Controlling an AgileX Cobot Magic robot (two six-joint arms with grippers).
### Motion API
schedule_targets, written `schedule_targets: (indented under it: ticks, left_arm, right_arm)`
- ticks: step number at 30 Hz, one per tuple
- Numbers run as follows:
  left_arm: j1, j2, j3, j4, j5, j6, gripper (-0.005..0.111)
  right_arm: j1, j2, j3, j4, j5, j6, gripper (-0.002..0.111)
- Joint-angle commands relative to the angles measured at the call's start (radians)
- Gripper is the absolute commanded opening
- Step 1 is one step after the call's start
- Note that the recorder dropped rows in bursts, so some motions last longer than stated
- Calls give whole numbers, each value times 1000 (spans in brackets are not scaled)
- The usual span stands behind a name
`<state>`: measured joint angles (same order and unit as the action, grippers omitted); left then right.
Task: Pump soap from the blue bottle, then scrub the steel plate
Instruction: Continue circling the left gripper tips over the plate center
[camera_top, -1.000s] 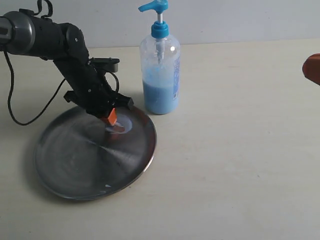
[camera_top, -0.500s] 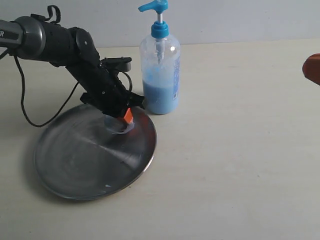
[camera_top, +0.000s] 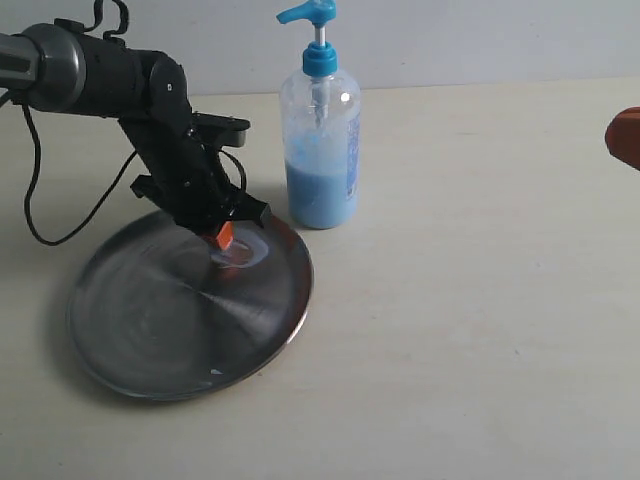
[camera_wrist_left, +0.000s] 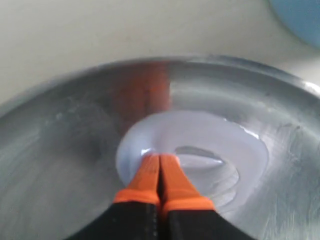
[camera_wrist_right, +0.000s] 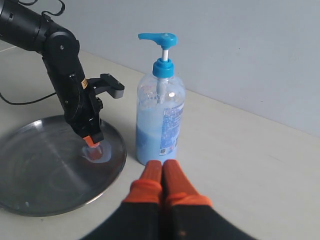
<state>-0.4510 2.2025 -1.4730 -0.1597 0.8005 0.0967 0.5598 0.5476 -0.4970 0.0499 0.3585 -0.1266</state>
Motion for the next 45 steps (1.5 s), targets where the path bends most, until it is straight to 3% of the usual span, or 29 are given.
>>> schedule_targets:
  ticks: [1, 6, 10, 14, 19, 25, 31, 39, 45]
  left_arm:
    - [-18, 23, 16, -45, 76, 26, 0]
    - [-18, 23, 16, -222, 45, 123, 0]
    - [-18, 23, 16, -268, -17, 165, 0]
    - [-18, 23, 16, -224, -71, 149, 0]
    - [-11, 23, 16, -64, -84, 49, 0]
    - [-9, 23, 16, 76, -25, -29, 0]
    - [-11, 23, 16, 76, 65, -9, 0]
    - [-19, 23, 16, -32, 103, 74, 0]
    - [-19, 23, 16, -224, 40, 193, 0]
  right_arm:
    - [-2, -4, 3, -1, -3, -4, 0]
    - [-2, -4, 3, -1, -3, -4, 0]
    - [-2, -4, 3, -1, -3, -4, 0]
    - [-2, -4, 3, -1, -3, -4, 0]
    - [-2, -4, 3, -1, -3, -4, 0]
    - [-2, -4, 3, 1, -3, -4, 0]
    - [-2, -4, 3, 1, -3, -4, 0]
    - [-2, -4, 3, 1, -3, -4, 0]
    - [-2, -4, 3, 0, -3, -4, 0]
